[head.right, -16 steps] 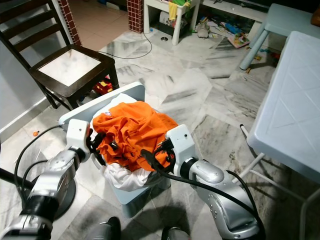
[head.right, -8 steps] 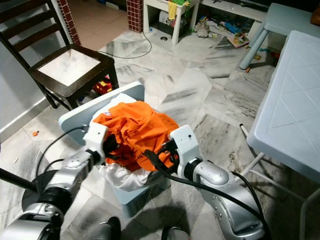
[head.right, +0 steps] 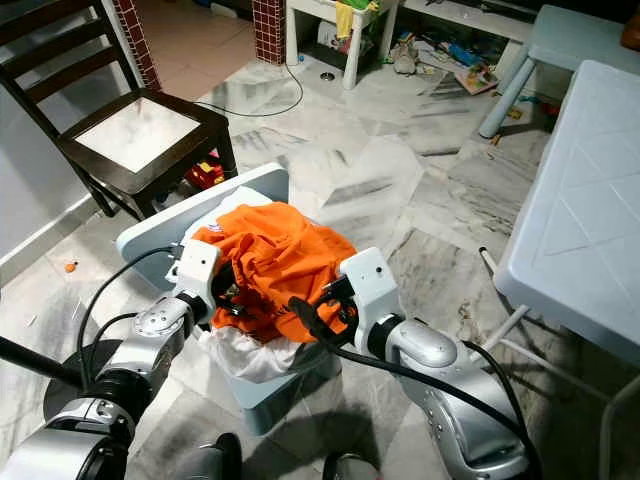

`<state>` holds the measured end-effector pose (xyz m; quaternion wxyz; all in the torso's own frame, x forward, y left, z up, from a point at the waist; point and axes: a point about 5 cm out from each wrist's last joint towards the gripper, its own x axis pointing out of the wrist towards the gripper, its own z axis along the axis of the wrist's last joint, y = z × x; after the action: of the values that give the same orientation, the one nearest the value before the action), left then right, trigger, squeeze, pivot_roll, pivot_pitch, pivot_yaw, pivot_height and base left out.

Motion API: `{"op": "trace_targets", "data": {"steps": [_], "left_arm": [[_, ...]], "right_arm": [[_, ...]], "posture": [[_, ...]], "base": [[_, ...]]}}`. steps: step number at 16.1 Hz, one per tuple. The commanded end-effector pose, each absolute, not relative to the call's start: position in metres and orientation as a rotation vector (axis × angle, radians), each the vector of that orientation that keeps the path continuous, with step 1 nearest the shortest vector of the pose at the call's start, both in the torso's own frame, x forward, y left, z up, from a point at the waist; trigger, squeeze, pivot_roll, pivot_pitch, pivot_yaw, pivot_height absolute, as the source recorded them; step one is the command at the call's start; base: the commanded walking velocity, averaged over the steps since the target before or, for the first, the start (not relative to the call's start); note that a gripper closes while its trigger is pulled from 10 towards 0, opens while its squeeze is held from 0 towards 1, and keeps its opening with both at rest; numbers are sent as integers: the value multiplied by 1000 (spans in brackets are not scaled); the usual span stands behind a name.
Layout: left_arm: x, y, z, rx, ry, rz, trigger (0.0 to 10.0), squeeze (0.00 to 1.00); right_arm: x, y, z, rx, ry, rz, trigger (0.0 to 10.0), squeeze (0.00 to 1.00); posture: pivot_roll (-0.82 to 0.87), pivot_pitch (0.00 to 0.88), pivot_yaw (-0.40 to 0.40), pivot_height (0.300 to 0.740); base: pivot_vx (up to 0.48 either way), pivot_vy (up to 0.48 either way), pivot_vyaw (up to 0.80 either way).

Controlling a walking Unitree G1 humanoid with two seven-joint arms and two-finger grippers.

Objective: Hang hanger

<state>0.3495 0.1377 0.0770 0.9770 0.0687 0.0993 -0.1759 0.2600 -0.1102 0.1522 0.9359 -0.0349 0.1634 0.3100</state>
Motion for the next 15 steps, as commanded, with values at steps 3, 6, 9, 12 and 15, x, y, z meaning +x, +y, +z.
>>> {"op": "trace_targets", "data": {"steps": [3,6,9,12,15], "left_arm": [[347,127,86,250,79,-373,0,0],[326,109,92,330,-67,-484,0,0],[305,104,90,382,-113,-550,0,0],[282,117,89,416,-116,-523,0,0],[271,141,90,421,-85,-407,353,0]], "right_arm": [[261,-111,152,-82,328,618,10000,0],[264,-111,152,-82,324,615,10000,0],[265,-107,151,-78,320,624,10000,0],[267,-106,150,-76,318,621,10000,0],[268,-103,149,-70,312,622,10000,0]], "posture": [[-137,204,-31,740],[-122,202,-35,740],[-106,199,-37,740],[-89,197,-35,740],[-74,193,-36,740]], "base": [[0,0,0],[0,0,0],[0,0,0],[0,0,0],[0,0,0]]}}
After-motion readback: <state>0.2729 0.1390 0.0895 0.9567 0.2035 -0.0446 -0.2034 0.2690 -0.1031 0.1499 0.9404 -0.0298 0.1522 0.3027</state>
